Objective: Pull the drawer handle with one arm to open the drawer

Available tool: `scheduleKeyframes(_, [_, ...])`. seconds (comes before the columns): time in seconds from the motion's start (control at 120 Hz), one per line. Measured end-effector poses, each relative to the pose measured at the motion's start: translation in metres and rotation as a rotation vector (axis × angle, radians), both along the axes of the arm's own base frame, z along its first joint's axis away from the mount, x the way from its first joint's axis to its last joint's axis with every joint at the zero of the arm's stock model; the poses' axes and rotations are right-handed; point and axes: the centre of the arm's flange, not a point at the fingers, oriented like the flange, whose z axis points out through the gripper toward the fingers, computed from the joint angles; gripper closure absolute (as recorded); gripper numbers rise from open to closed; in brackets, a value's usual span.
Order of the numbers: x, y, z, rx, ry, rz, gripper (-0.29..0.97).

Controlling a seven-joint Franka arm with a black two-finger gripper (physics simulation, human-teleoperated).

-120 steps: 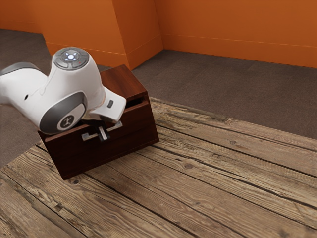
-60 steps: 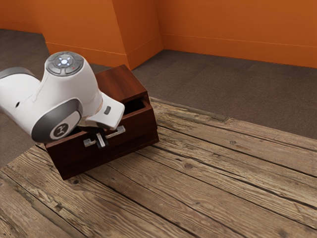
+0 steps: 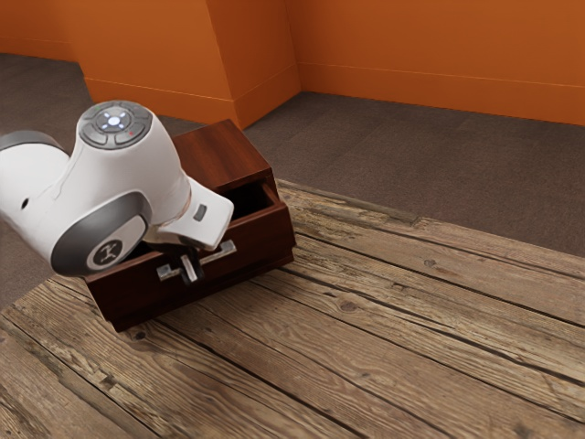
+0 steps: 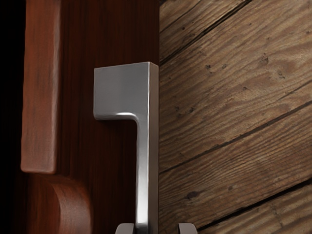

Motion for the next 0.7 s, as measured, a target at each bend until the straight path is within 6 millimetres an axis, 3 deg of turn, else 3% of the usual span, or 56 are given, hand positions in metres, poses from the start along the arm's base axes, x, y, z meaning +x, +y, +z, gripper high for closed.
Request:
scheduleKeyframes(0.258, [-0.011,-0.021,0.005,-0.004,-0.011,-0.024,0.66])
scheduleKeyframes(0.7, [-0.026,-0.037,0.003,-0.004,-0.009,-0.039,0.66])
